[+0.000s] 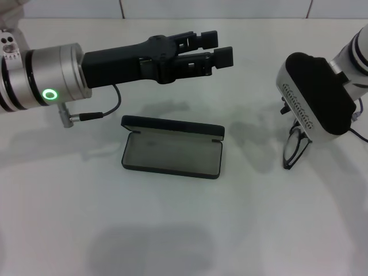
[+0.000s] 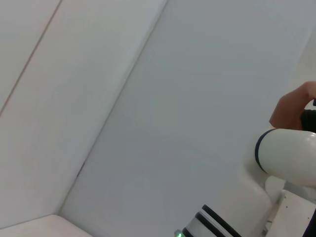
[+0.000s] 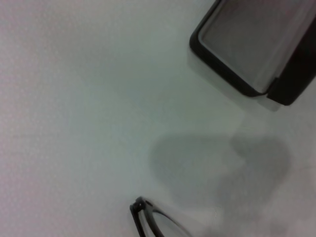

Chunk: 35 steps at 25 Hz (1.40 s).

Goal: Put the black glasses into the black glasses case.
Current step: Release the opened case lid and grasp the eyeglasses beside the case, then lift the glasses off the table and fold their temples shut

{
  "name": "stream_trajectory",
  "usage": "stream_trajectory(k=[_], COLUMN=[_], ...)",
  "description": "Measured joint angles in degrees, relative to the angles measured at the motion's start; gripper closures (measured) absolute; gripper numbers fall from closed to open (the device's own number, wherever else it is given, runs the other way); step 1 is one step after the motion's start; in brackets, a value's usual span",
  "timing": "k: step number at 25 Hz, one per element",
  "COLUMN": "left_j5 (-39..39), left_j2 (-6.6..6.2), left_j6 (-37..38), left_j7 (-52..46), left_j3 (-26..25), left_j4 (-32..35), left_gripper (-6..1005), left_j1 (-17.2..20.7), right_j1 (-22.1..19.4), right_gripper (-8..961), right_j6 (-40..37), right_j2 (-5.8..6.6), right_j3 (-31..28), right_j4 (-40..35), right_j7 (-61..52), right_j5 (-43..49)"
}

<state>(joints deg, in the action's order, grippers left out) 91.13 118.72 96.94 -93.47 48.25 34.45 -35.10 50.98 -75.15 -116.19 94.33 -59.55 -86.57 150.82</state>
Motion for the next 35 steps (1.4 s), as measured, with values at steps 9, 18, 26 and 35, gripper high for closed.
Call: stream_trajectory(k=[9, 18, 26, 35], left_j5=[0.0, 0.0, 0.0, 0.0], left_j2=[-0.16, -0.48, -0.61, -0.6], left_j6=[0.0, 0.0, 0.0, -0.1], left_j7=[0.8, 0.8, 0.9, 0.9], left_j3=[0.0, 0.0, 0.0, 0.0], left_j4=[0.0, 0.0, 0.2, 0.2], left_gripper=[143, 143, 143, 143], left_j1=[0.5, 0.3, 0.4, 0.3], right_j1=[0.9, 4.4, 5.3, 5.1], right_gripper=[495, 611, 665, 744], right_j6=[3.4, 5.8, 6.8, 4.9], right_j2=[0.0, 0.0, 0.0, 0.0], right_j3=[0.8, 1.1, 0.6, -3.5], right_j4=[3.7, 9.9, 12.0, 12.0], right_j7=[0.3, 1.0, 1.0, 0.3], right_j5=[-0.9, -3.1, -3.2, -3.2])
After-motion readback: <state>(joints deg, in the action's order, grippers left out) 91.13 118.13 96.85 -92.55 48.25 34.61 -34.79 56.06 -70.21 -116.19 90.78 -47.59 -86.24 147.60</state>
